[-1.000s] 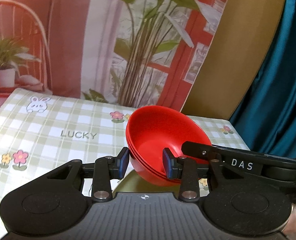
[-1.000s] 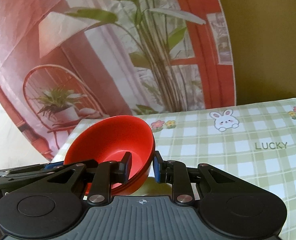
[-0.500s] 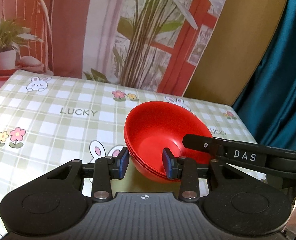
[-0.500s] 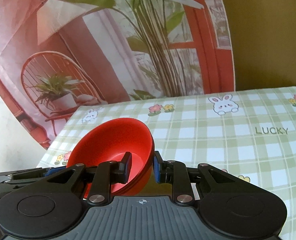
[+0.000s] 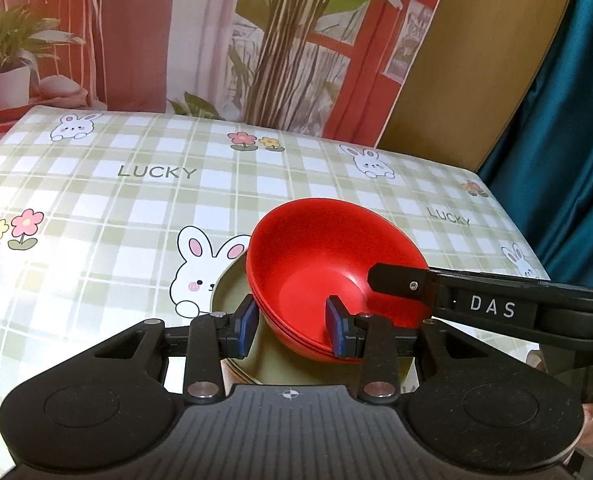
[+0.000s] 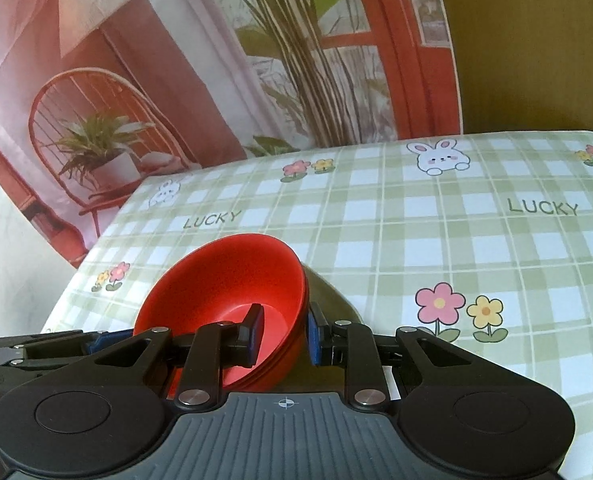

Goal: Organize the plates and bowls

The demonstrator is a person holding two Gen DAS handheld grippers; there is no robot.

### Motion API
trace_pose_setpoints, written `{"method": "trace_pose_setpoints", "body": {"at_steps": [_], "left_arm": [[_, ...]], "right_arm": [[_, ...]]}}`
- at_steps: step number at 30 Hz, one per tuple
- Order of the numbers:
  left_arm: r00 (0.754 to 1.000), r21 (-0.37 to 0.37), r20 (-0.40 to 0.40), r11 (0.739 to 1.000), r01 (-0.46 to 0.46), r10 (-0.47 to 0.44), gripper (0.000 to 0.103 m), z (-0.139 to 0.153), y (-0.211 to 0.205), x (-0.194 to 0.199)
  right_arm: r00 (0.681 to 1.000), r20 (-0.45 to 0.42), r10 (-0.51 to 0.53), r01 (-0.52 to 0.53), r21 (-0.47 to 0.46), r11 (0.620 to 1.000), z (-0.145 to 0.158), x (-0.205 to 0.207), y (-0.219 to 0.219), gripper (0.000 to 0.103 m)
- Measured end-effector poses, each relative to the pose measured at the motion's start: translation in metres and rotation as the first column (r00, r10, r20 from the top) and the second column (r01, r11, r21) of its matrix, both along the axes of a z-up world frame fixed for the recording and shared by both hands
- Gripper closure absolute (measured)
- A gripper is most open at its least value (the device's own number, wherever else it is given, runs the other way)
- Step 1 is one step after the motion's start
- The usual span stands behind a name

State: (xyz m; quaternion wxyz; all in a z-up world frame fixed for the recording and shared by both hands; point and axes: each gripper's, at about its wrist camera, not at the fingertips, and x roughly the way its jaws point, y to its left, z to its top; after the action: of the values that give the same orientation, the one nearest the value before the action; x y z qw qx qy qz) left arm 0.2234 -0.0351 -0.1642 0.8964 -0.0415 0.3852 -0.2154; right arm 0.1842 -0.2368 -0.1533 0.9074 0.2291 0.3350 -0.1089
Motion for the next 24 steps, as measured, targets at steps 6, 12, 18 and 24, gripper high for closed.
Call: {"method": "trace_pose_setpoints", "body": {"at_steps": [6,12,18,24], "left_arm": [[1.0,0.012,-0.002,1.0,-0.002,0.002,0.065,-0.002,-0.001,-0.002],[1.0,0.025,-0.004,1.0,-0.006,0.006,0.065,-0.004,-0.001,-0.004],[1.0,0.028,-0.006,1.0,-0.009,0.009,0.065,-0.006,-0.001,-0.004],[1.0,0.033,-0.004,0.999,-0.01,0.01,0.065,-0.007,-0.002,-0.007]], "right_arm": [[1.0,-0.01,0.006,-0.006,0.003,1.0,-0.005,-0.002,0.001,0.081],[1.0,-0.021,0.014,-0.014,0.007,1.0,-0.009,-0.002,0.004,0.081],[0.999,-0.032,0.018,-0.018,0.01,1.0,-0.013,-0.003,0.004,0.081],[0.999,-0.032,0.019,-0.019,0.012,1.0,-0.014,-0.006,0.005,0.081]]}}
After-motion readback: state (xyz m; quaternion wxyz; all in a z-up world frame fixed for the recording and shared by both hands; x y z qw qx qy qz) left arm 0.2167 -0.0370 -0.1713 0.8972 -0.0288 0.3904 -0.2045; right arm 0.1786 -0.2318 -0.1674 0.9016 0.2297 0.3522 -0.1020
